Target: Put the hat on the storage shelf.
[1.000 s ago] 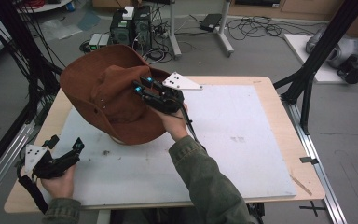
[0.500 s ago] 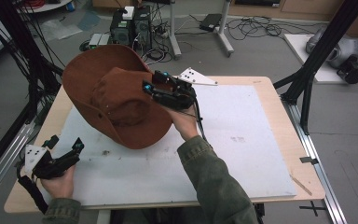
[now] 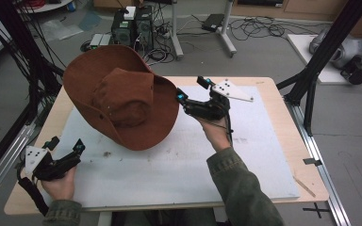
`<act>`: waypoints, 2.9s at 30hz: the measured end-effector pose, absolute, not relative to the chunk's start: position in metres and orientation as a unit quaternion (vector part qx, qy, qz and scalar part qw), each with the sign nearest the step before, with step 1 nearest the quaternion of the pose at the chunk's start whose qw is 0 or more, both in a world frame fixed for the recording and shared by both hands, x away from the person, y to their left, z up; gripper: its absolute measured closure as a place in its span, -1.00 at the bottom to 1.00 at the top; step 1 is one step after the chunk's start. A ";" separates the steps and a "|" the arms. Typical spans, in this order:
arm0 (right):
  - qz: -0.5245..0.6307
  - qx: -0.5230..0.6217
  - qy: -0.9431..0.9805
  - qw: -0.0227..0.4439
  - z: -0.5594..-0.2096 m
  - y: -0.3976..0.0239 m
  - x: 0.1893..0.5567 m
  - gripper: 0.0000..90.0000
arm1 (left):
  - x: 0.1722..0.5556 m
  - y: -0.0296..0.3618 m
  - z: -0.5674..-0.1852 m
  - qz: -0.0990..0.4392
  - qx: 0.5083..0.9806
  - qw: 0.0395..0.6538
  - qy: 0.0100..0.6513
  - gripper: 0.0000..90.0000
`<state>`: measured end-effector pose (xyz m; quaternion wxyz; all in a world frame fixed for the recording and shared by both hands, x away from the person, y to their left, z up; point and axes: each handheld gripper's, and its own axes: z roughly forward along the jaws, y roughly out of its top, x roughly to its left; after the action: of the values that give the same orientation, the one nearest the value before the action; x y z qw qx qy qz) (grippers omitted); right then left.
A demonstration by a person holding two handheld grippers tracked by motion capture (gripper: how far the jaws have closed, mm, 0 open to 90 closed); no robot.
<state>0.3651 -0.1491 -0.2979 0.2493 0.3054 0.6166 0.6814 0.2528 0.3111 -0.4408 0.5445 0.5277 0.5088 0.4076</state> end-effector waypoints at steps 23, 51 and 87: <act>0.630 0.373 0.595 0.331 -0.347 -0.242 0.310 -0.74 | 0.250 0.311 -0.440 0.409 0.525 0.545 0.510 -0.72; 0.556 0.473 0.539 0.419 -0.421 -0.301 0.282 -0.74 | 0.252 0.309 -0.441 0.408 0.529 0.544 0.508 -0.72; 0.545 0.480 0.553 0.410 -0.433 -0.302 0.284 -0.74 | 0.253 0.307 -0.440 0.408 0.534 0.541 0.505 -0.72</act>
<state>0.2844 -0.3020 -0.4334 0.4096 0.4795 0.5527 0.5448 0.2529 0.3067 -0.4404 0.5410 0.5341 0.5054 0.4082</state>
